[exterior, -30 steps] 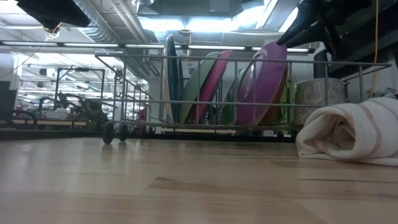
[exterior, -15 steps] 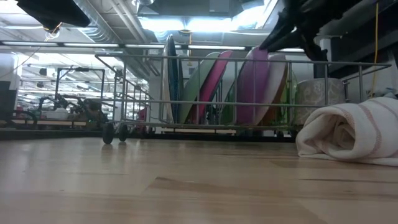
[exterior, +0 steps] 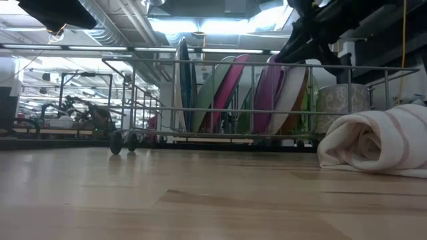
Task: Sort dishes
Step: Put the violet plate in the dish rack, then return to Home Position
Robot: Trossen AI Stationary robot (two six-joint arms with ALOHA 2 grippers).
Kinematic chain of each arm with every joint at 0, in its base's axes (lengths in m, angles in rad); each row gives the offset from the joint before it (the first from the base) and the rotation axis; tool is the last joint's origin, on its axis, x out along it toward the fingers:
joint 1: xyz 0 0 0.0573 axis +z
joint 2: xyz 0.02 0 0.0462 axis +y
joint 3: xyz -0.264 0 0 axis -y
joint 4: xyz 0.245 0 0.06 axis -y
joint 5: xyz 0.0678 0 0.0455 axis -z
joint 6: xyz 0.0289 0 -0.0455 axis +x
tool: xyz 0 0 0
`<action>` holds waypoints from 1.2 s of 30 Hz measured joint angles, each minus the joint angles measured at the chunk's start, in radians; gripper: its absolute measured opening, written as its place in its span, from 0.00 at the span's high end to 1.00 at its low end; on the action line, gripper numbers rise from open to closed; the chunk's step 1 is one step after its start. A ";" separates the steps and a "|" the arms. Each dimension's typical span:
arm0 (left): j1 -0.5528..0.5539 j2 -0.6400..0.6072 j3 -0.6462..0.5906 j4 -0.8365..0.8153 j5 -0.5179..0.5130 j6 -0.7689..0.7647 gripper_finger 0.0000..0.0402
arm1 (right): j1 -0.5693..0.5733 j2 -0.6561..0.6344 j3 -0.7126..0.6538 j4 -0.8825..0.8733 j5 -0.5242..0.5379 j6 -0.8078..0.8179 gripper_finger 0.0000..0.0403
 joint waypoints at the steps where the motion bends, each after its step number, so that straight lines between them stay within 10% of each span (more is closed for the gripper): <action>1: 0.000 0.000 0.000 0.000 0.000 0.000 0.99 | 0.000 0.000 0.000 0.000 -0.024 0.000 0.90; 12: 0.000 0.000 0.000 0.000 0.000 0.000 0.99 | 0.000 0.000 -0.001 0.001 -0.168 0.001 0.88; 24: 0.000 0.000 0.000 0.000 0.000 0.000 0.99 | 0.000 -0.008 -0.001 0.000 -0.198 0.001 0.59; 36: 0.000 0.000 0.000 0.000 0.000 0.000 0.99 | 0.001 -0.113 -0.002 -0.038 -0.287 0.002 0.59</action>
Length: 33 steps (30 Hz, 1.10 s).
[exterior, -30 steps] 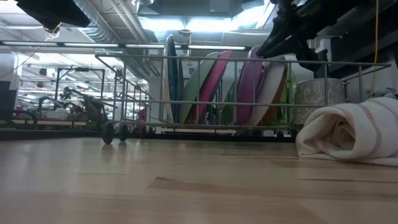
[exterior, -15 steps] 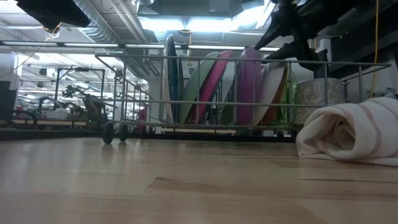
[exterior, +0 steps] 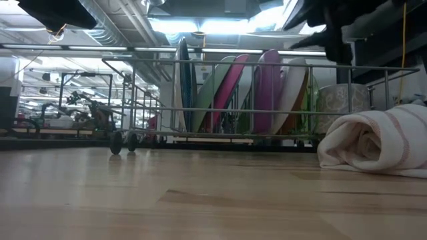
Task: Sort dishes
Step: Return to Home Position
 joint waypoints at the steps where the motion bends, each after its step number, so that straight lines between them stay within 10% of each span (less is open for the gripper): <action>1: 0.000 0.000 0.000 0.000 0.000 0.000 0.99 | 0.000 -0.012 0.000 0.000 -0.011 0.000 0.59; 19: 0.011 -0.319 0.017 -0.064 -0.290 0.429 0.99 | 0.000 -0.405 0.125 -0.177 -0.020 -0.106 0.59; 33: 0.161 -0.804 -0.344 -0.037 -0.234 0.341 0.99 | 0.000 -0.815 -0.304 0.081 -0.041 -0.114 0.59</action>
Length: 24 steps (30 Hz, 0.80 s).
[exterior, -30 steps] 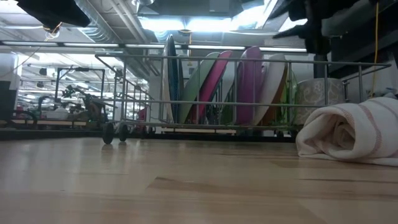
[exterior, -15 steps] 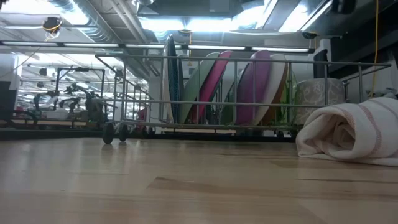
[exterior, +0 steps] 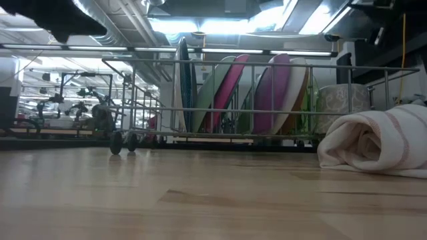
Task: Sort dishes
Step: Return to Home Position
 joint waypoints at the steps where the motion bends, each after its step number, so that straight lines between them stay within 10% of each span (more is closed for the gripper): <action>1: 0.026 -0.028 -0.027 0.042 0.051 0.028 0.99 | 0.000 -0.021 -0.021 0.005 0.000 0.000 0.59; 9: 0.281 -0.150 -0.211 0.468 0.532 0.368 0.99 | 0.000 -0.094 -0.097 0.013 0.002 -0.001 0.59; 24: 0.516 -0.383 -0.294 0.357 0.737 0.322 0.99 | 0.000 -0.187 -0.172 0.003 0.008 -0.054 0.59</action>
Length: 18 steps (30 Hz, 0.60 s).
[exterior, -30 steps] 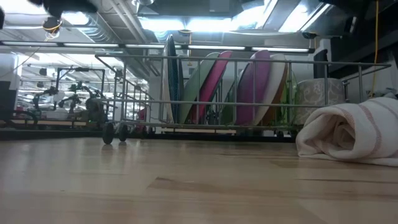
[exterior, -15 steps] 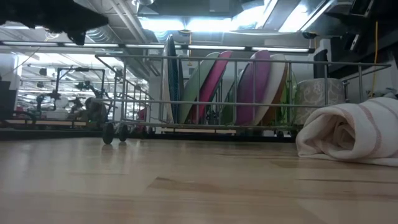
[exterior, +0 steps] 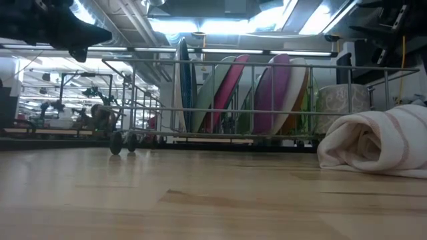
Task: Sort dishes
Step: Return to Home Position
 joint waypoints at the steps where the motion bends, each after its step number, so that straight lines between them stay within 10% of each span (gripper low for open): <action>1: 0.000 -0.023 0.000 -0.023 0.000 -0.001 0.99 | 0.000 0.000 0.001 -0.019 0.000 0.000 0.59; 18: -0.002 -0.143 -0.001 -0.246 0.003 0.016 0.99 | 0.000 0.000 0.000 -0.107 0.018 0.081 0.59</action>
